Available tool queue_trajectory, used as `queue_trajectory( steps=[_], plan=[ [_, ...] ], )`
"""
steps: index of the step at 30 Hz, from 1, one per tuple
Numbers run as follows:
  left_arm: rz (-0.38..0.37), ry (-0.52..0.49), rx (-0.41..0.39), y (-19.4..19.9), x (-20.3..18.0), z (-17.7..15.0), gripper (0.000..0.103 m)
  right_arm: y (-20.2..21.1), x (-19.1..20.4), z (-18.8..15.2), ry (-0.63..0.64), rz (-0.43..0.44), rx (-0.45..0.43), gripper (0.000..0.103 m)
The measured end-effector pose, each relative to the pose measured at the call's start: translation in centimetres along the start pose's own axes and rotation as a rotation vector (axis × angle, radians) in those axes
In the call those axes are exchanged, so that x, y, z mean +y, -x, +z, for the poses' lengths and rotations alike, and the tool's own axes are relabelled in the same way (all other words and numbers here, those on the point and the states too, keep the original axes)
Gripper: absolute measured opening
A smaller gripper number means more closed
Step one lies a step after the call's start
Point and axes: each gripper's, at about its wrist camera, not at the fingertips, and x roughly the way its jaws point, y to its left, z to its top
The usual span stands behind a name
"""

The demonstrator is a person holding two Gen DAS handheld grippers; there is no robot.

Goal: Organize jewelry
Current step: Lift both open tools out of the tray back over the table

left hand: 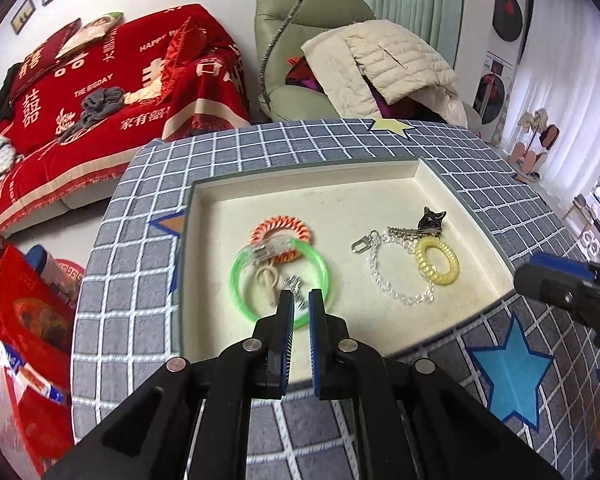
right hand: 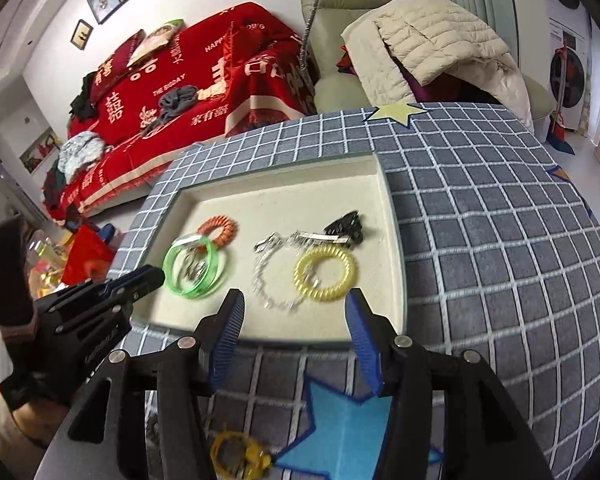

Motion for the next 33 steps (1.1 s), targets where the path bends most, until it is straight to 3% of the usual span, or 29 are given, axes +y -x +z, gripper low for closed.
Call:
queue_trajectory(
  steps=[15,16,17,18,20,23,33],
  plan=[
    [-0.007,0.060,-0.008,2.7,1.1,-2.6,0.028,1.7,1.0,-4.9,0.002,0.022,0.057,0.058],
    [-0.009,0.062,-0.007,2.9,1.1,-2.7,0.040,1.7,1.0,-5.1,0.003,0.021,0.060,0.058],
    [-0.007,0.067,-0.007,3.1,1.1,-2.8,0.095,1.8,1.1,-5.3,0.003,0.020,0.061,0.058],
    [0.020,0.077,-0.020,3.5,1.2,-3.0,0.103,1.9,1.0,-5.6,0.001,0.019,0.063,0.059],
    [0.063,0.072,-0.091,4.7,0.9,-3.4,0.103,2.2,1.1,-5.9,0.000,0.018,0.065,0.060],
    [0.044,0.073,-0.086,5.0,0.9,-4.1,0.103,2.5,1.1,-6.5,0.003,0.016,0.070,0.061],
    [0.047,0.122,0.010,5.1,2.2,-9.5,0.103,2.2,1.1,-9.3,0.007,0.011,0.116,0.062]
  ],
)
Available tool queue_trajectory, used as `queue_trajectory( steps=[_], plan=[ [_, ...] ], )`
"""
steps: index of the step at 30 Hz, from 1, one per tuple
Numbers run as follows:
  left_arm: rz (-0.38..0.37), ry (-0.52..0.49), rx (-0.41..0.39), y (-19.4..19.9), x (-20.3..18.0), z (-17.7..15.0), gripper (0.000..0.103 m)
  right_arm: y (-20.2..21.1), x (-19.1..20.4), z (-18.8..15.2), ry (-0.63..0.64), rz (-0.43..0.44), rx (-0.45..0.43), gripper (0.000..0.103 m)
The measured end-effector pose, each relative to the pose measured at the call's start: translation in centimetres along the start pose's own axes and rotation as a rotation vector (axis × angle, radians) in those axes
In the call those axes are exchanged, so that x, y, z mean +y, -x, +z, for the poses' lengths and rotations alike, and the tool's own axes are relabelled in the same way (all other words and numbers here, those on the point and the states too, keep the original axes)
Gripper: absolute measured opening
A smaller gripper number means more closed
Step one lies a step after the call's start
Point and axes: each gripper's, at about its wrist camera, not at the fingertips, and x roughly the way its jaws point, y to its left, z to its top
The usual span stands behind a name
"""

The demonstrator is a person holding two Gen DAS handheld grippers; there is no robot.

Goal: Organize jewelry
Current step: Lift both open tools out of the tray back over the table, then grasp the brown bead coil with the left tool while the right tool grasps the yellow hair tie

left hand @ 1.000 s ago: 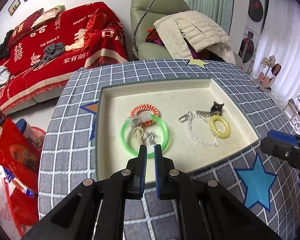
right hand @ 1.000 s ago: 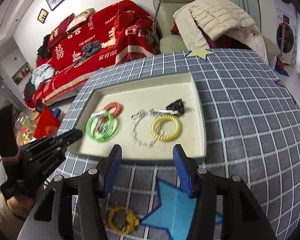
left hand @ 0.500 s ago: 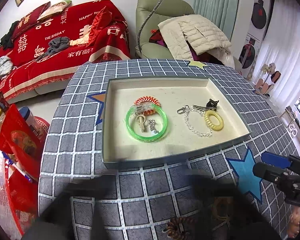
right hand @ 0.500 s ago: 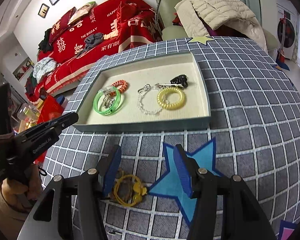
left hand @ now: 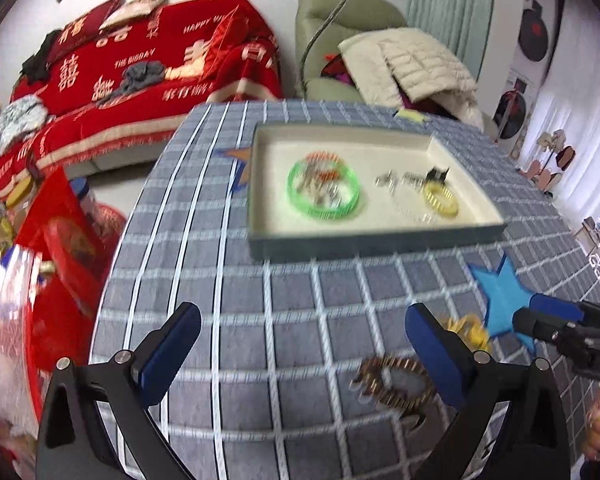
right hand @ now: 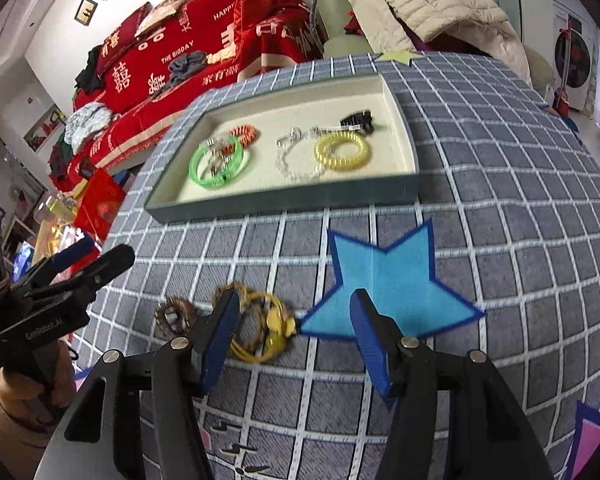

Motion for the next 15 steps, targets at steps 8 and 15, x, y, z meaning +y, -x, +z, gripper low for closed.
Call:
queue_trajectory(
  steps=[8,15],
  plan=[
    [-0.042,0.038,0.084,-0.4,-0.4,-3.6,0.103,-1.3,0.0,-1.8,0.015,-0.035,0.041,0.062],
    [-0.011,0.025,0.109,-0.6,-1.2,-4.2,0.103,-1.9,1.2,-2.0,0.082,-0.061,0.043,0.061]
  ],
)
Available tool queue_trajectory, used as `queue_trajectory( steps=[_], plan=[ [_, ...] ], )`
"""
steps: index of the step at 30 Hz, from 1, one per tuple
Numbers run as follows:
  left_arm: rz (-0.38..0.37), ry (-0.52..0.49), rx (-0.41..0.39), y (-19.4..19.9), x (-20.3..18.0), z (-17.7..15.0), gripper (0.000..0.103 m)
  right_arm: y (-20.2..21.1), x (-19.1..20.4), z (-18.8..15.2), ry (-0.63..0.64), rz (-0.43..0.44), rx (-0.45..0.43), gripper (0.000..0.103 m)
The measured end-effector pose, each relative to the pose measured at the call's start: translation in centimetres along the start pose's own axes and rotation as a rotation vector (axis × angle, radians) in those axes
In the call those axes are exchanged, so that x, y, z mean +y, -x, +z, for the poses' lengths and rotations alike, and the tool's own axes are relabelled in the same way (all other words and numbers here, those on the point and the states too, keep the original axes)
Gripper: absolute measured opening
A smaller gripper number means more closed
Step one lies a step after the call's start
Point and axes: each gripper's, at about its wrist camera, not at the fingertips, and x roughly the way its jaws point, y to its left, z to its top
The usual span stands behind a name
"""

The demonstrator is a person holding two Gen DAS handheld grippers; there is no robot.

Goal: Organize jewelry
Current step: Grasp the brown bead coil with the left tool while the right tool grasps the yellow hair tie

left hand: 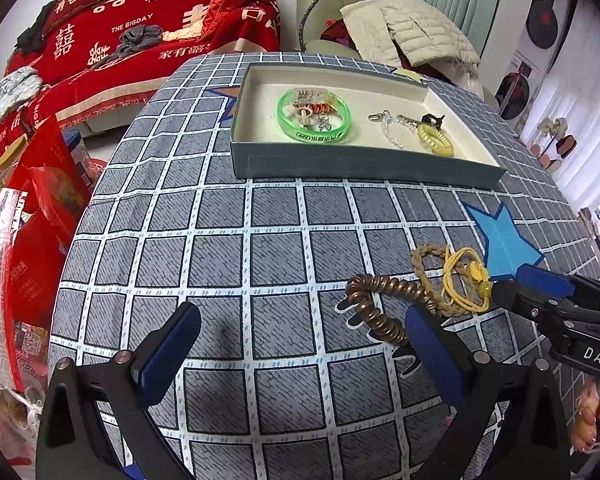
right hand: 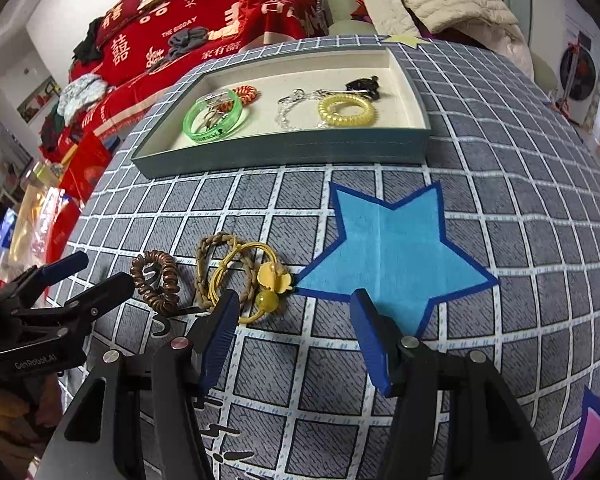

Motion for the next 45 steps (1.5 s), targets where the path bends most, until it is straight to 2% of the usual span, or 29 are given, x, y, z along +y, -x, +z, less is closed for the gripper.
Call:
queue_trajectory(
  steps=[5,7,9,20,21,24,27,29,30,34,35,38,45],
  plan=[
    [0.031,0.004,0.014,-0.6,-0.2,0.4,0.103,-0.6,0.6,0.6,0.042,-0.022,0.000,0.055],
    [0.039,0.008,0.019,-0.8,-0.1,0.4,0.103,-1.2,0.6,0.7,0.057,-0.034,0.011,0.045],
    [0.044,0.007,0.023,-1.0,-0.2,0.5,0.103,-1.7,0.6,0.9,0.066,-0.030,0.025,0.043],
    [0.077,-0.078,0.042,-2.0,-2.1,0.2,0.103,-2.2,2.1,0.9,0.207,-0.061,0.031,0.039],
    [0.073,-0.082,0.040,-1.9,-2.2,0.2,0.101,-2.2,2.3,0.9,0.215,-0.065,0.032,0.038],
    [0.052,-0.099,0.034,-1.7,-2.6,0.1,0.092,-2.1,2.6,0.7,0.242,-0.063,0.036,0.024],
    [0.037,-0.120,0.027,-1.3,-2.9,0.0,0.083,-2.1,2.8,0.7,0.245,-0.068,0.037,0.024],
    [0.022,-0.134,0.026,-1.2,-3.2,-0.1,0.070,-2.0,2.7,0.7,0.239,-0.067,0.033,0.024],
    [0.013,-0.143,0.023,-1.1,-3.4,-0.1,0.059,-1.9,2.6,0.6,0.231,-0.065,0.032,0.024],
    [-0.015,-0.162,0.021,-0.9,-3.6,-0.1,0.035,-1.4,2.1,0.6,0.196,-0.058,0.017,0.024],
    [-0.031,-0.162,0.025,-0.9,-3.6,-0.1,0.032,-1.1,1.9,0.6,0.184,-0.055,0.010,0.024],
    [-0.080,-0.139,0.024,-0.7,-3.3,-0.2,0.032,-0.2,1.4,0.7,0.163,-0.050,-0.009,0.024],
    [-0.107,-0.127,-0.003,0.5,-3.0,0.1,0.032,1.4,0.8,1.2,0.137,-0.039,-0.051,0.024]
  ],
)
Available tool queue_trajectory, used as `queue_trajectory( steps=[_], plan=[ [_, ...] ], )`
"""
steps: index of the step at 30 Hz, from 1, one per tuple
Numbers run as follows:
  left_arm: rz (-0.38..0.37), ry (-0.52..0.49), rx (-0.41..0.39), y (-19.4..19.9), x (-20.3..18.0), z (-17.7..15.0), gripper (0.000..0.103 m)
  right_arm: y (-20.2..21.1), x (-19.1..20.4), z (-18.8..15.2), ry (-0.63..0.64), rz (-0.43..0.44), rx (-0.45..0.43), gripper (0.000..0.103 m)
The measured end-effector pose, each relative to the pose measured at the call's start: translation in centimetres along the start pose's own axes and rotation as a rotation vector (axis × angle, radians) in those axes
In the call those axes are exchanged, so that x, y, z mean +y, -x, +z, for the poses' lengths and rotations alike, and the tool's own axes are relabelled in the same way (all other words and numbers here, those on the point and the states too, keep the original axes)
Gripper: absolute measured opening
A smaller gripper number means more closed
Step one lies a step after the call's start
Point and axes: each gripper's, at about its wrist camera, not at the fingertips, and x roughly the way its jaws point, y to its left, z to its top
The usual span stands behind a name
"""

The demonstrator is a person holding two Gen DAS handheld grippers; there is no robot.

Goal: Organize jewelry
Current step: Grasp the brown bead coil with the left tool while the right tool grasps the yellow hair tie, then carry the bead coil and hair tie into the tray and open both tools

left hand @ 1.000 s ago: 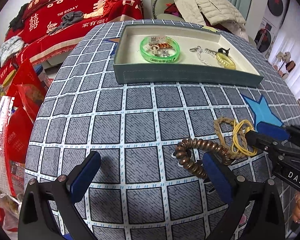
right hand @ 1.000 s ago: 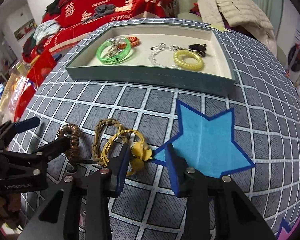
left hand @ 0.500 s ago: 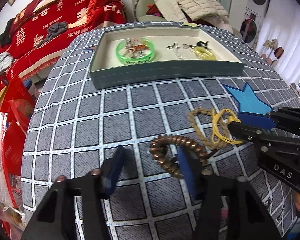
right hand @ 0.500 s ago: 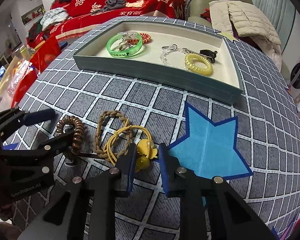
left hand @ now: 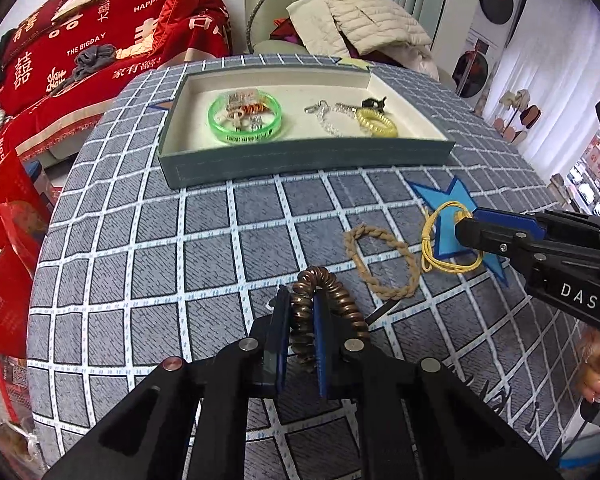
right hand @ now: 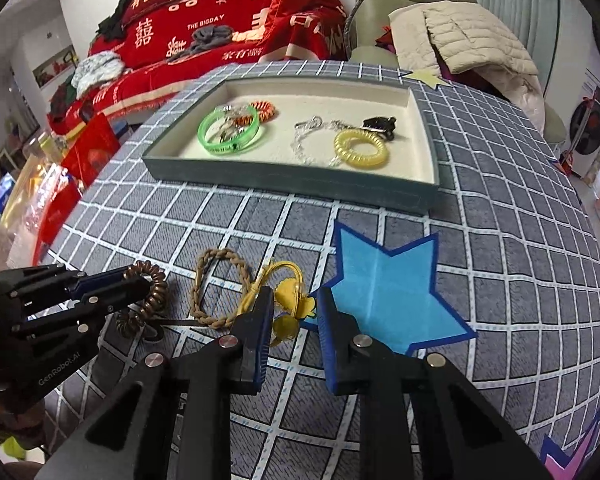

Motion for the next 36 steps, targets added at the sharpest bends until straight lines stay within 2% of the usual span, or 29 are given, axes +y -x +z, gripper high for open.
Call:
queue_trajectory(
  steps=[13,27,36],
  plan=[
    [-0.008,0.025,-0.077,2.1,0.4,3.0,0.032,2.2,-1.3,1.8,-0.063,0.027,-0.069,0.024],
    [-0.015,0.033,-0.108,1.6,0.8,6.0,0.032,3.3,-2.7,4.9,-0.082,0.032,-0.124,0.024],
    [-0.020,0.067,-0.129,0.5,2.1,9.4,0.032,2.0,-3.6,7.4,-0.103,0.042,-0.133,0.024]
  ],
)
